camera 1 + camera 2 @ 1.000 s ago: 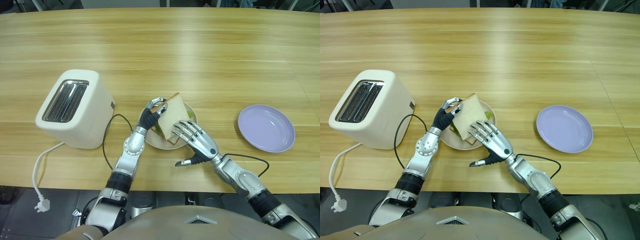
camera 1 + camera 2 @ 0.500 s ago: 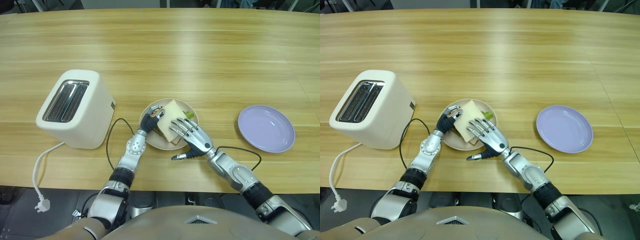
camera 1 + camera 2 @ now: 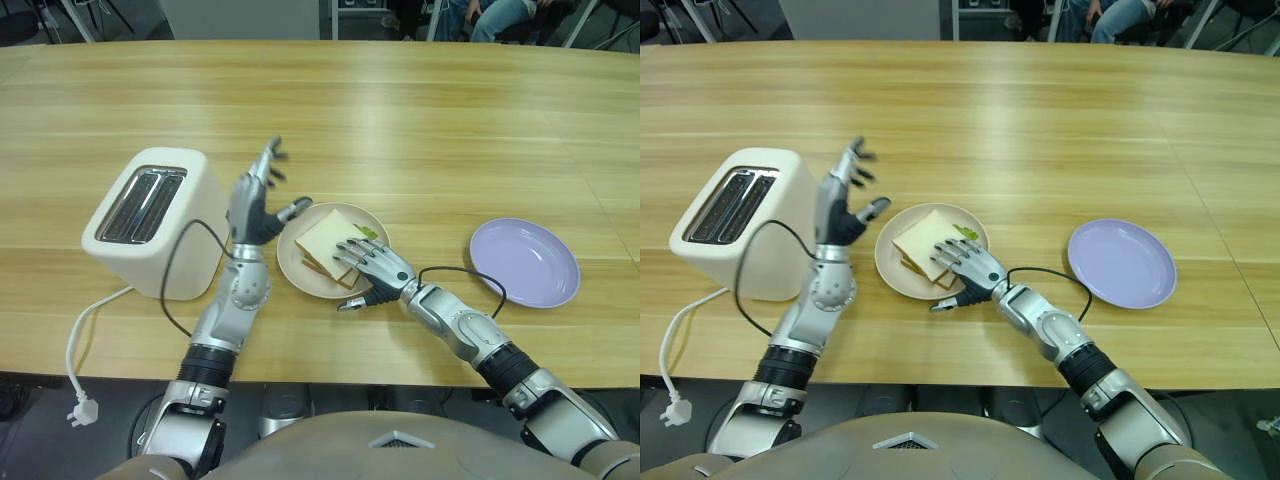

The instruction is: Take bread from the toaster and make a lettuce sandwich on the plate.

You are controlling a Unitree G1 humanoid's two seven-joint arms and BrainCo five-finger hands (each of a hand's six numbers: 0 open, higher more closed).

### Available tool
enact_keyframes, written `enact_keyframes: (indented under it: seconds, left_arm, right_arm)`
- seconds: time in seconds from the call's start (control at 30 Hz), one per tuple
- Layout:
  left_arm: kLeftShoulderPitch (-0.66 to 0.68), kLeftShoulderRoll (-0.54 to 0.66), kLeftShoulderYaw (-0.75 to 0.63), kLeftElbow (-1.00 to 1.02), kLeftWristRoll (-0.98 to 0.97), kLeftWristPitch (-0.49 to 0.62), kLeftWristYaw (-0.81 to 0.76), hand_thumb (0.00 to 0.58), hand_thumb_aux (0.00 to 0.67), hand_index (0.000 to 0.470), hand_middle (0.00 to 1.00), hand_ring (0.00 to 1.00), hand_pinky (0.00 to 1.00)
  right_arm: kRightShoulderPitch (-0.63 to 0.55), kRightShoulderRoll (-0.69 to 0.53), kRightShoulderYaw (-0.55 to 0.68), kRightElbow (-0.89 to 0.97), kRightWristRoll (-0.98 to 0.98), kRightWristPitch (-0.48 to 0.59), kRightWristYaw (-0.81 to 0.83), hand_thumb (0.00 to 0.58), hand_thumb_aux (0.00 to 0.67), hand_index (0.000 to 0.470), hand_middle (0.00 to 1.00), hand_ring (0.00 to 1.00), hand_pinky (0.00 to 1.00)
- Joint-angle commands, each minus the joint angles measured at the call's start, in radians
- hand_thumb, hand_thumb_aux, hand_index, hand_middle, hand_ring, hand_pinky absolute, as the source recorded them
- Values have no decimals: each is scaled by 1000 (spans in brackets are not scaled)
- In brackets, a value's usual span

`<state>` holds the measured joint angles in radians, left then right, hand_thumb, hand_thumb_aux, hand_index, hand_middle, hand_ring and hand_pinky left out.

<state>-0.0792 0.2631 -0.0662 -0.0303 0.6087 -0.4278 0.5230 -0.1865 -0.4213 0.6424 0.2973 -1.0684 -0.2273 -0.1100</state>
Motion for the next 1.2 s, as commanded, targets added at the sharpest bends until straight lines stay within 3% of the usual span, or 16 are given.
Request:
enact_keyframes:
  seconds: [0.03,0.2,0.33,0.37,0.4,0.5,0.53,0.57,0.6,0.63,0.67,0.8,0.93,1.1,1.2]
  left_arm:
    - [47,11,48,-106,-15,-28,-7,0,0,0,0,0,0]
    - [88,14,43,-128,-121,-101,-86,0,0,0,0,0,0]
    - [107,24,28,-94,-213,-167,-169,0,0,0,0,0,0]
    - [110,26,25,-86,-250,-182,-196,557,536,368,0,0,0]
    - [113,33,16,-75,-315,-204,-240,580,670,460,0,0,0]
    - [121,64,-21,-56,-479,-256,-377,580,670,460,0,0,0]
    - [127,82,-46,-56,-550,-268,-444,580,670,460,137,137,137]
    - [130,94,-62,-56,-601,-276,-494,580,670,460,137,137,137]
    - [140,116,-82,-57,-668,-284,-560,580,670,460,1000,1000,1000]
    - [151,140,-96,-58,-730,-289,-625,580,670,460,1000,1000,1000]
    - [164,168,-106,-56,-792,-296,-693,580,670,460,1000,1000,1000]
    - [205,259,-119,-32,-886,-310,-888,580,670,460,1000,1000,1000]
    - [223,305,-122,44,-771,-315,-976,580,670,460,1000,1000,1000]
    - [216,315,-176,171,-503,-287,-992,580,670,460,1000,1000,1000]
    - [177,290,-231,270,-296,-260,-932,580,670,460,1000,1000,1000]
  right_arm:
    - [82,-76,-42,14,66,37,106,0,0,0,0,0,0]
    - [127,-35,-249,-154,358,-123,-70,0,0,0,0,0,0]
    - [173,20,-371,-251,656,-273,-61,0,0,0,0,0,0]
    - [184,30,-393,-263,727,-295,-41,569,578,397,0,0,0]
    - [197,37,-408,-274,826,-315,3,580,670,460,0,0,0]
    - [234,35,-418,-303,1067,-335,160,580,670,460,0,0,0]
    - [249,23,-412,-317,1134,-336,223,580,670,460,0,0,0]
    - [259,16,-411,-325,1180,-335,269,580,670,460,0,0,0]
    - [279,0,-401,-343,1245,-335,338,580,670,460,0,0,0]
    - [301,-21,-393,-358,1304,-336,412,580,670,460,431,431,431]
    - [324,-45,-385,-366,1350,-337,484,580,670,460,1000,1000,1000]
    - [377,-115,-381,-332,1330,-386,634,580,670,460,1000,1000,1000]
    - [411,-132,-376,-273,1206,-443,674,580,670,460,1000,1000,1000]
    - [400,-124,-365,-136,825,-530,546,580,670,460,1000,1000,1000]
    - [366,-103,-350,-69,611,-527,408,580,670,460,1000,1000,1000]
